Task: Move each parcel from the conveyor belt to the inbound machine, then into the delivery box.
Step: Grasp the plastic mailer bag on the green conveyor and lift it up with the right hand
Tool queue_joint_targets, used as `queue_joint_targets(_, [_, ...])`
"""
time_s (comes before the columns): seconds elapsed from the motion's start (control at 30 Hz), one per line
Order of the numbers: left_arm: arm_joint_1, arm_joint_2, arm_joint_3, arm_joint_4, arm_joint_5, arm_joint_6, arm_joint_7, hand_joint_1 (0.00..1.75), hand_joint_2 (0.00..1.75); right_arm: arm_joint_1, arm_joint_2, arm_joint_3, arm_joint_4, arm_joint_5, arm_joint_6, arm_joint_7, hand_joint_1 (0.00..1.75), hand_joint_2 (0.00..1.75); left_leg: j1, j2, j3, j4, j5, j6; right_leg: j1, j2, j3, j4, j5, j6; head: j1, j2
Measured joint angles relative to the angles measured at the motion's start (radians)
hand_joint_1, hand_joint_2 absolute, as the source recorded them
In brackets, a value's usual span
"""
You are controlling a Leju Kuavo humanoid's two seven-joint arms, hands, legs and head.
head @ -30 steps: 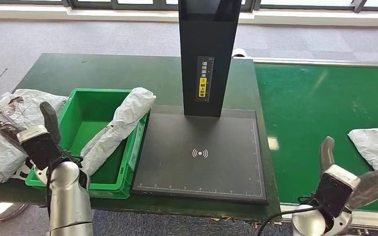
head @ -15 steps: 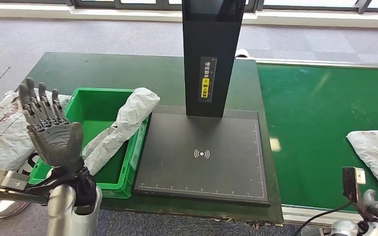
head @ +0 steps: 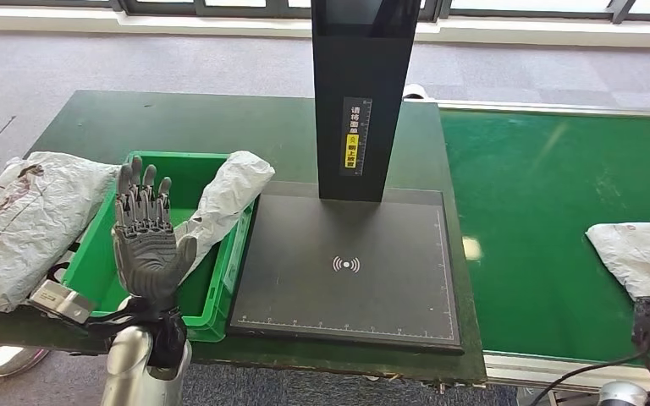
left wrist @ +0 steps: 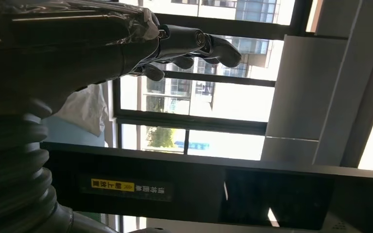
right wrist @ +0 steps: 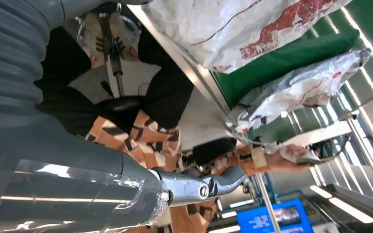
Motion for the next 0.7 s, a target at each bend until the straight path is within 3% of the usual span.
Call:
queue_joint_targets(0.2, [0.002, 0.000, -0.009, 0.045, -0.004, 0.000, 0.000, 0.00, 1.75, -0.049, -0.055, -0.028, 0.124, -0.084, 0.040, -0.049, 0.00, 1.75, 0.000, 0.000, 0.000, 0.000, 0.000, 0.000, 0.000, 0.000, 0.000, 0.000, 0.000, 0.000, 0.000, 0.000])
queue_joint_targets(0.43, [0.001, 0.000, -0.014, 0.081, -0.021, -0.005, 0.000, 0.00, 1.75, -0.127, -0.103, -0.099, 0.213, -0.317, 0.358, -0.165, 0.00, 1.75, 0.000, 0.000, 0.000, 0.000, 0.000, 0.000, 0.000, 0.000, 0.000, 0.000, 0.000, 0.000, 0.000, 0.000])
queue_joint_targets(0.7, [0.000, 0.000, -0.014, 0.103, -0.037, -0.005, 0.000, 0.00, 1.75, -0.217, -0.119, -0.121, 0.259, -0.353, 0.429, -0.158, 0.00, 1.75, 0.000, 0.000, 0.000, 0.000, 0.000, 0.000, 0.000, 0.000, 0.000, 0.000, 0.001, 0.000, 0.000, 0.000])
